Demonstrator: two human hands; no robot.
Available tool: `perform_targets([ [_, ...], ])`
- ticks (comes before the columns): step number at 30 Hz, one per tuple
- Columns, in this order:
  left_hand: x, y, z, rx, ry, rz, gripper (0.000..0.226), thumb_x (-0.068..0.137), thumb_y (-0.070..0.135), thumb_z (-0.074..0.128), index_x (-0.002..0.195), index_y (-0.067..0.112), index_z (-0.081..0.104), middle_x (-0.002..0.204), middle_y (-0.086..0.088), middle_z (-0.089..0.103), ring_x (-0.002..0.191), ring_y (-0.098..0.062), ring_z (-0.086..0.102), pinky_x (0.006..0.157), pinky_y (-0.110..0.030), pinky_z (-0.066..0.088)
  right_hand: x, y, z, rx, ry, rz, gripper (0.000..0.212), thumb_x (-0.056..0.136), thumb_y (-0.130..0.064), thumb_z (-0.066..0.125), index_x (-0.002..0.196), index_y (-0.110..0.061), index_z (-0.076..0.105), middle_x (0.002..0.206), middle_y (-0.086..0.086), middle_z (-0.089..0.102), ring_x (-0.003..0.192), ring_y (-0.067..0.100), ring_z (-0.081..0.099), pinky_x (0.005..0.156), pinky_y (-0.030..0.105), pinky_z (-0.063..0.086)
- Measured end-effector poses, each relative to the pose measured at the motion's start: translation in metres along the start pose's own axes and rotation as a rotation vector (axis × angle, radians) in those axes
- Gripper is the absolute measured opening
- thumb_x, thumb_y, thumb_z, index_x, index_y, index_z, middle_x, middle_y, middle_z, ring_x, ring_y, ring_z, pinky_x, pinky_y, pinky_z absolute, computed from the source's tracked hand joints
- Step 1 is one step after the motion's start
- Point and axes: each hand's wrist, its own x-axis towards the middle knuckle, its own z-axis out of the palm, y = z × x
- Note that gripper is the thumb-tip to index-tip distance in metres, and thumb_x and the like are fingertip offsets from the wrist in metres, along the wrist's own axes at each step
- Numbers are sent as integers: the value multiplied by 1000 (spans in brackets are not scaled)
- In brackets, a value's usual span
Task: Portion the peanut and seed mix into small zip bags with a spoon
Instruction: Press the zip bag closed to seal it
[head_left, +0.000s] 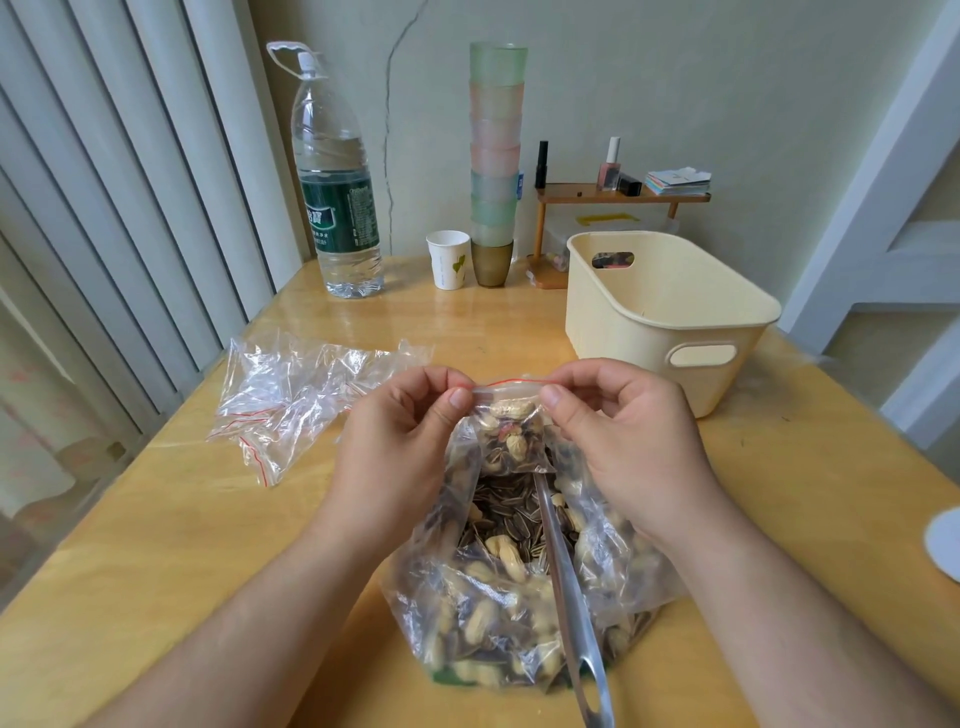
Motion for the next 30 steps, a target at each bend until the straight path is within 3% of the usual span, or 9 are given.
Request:
perform_targets([
  [4,1,-5,-1,68,30,13,10,98,26,69,90,26,74,83,3,74,85,-19,66,93,-59,54,-2,-1,1,-79,-10,-49,21,91,-14,78,85,-33,74,81,-16,74,75,1,64,74,16,51],
  [9,0,-5,3,82,37,10,10,93,34,63,90,31,72,82,8,72,85,-20,66,94,-62,53,-2,2,4,-94,-25,-56,18,93,-15,76,85,-30,72,82,-15,72,78,4,64,77,18,51],
  [12,-1,-6,5,43,34,-5,9,93,33,65,89,31,72,84,7,74,87,-16,68,97,-56,55,-2,2,5,3,-42,-7,15,93,-13,76,87,-26,74,86,-9,74,85,17,67,81,24,54],
  [15,-2,-6,6,3,36,-4,13,101,20,68,90,24,72,82,8,74,84,-13,67,91,-44,54,-2,2,6,16,-58,1,14,93,-14,76,89,-27,75,86,-10,74,86,12,67,83,23,54],
  [18,-3,-3,6,-25,32,-14,13,102,11,65,93,16,72,84,4,75,84,-13,68,89,-42,54,-2,2,5,5,-61,-9,11,93,-15,77,90,-26,75,86,-12,74,84,8,66,81,22,53],
  [25,-5,4,8,-127,2,-46,8,100,14,66,102,9,72,91,-5,78,92,-16,73,93,-36,56,-1,4,6,-29,-43,-68,15,96,-18,73,84,-27,71,77,-16,68,76,3,60,76,18,48],
  [30,-5,7,11,-265,-54,-94,31,88,23,72,109,0,72,92,-11,77,94,-22,72,100,-42,57,-2,4,5,83,-52,-30,13,98,-13,71,89,-23,72,75,-13,67,75,6,60,73,21,49],
])
